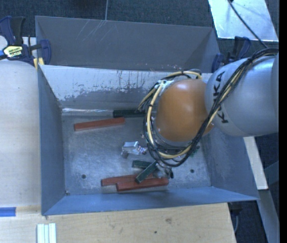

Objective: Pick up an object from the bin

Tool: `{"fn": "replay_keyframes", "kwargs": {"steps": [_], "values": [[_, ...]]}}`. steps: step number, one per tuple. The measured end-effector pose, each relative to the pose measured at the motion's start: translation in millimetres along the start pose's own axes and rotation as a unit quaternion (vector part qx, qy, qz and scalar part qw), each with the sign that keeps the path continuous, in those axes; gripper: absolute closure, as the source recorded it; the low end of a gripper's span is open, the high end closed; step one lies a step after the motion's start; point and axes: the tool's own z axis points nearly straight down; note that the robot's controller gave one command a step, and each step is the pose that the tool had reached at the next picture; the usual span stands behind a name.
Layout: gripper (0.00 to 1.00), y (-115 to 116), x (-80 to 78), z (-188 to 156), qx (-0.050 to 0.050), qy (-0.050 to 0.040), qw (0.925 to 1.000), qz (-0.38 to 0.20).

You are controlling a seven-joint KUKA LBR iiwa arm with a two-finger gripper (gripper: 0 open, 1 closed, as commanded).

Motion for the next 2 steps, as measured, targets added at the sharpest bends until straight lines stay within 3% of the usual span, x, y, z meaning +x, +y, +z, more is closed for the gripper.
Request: {"fn": "replay_keyframes", "kwargs": {"steps": [1, 2], "values": [[1.00, 1, 0.3, 1, -0.001, -0.0005, 1.0000, 0.002], [1.00, -37, 10.8, -142, 0.003, -0.0025, 0.9985, -0.054]]}}
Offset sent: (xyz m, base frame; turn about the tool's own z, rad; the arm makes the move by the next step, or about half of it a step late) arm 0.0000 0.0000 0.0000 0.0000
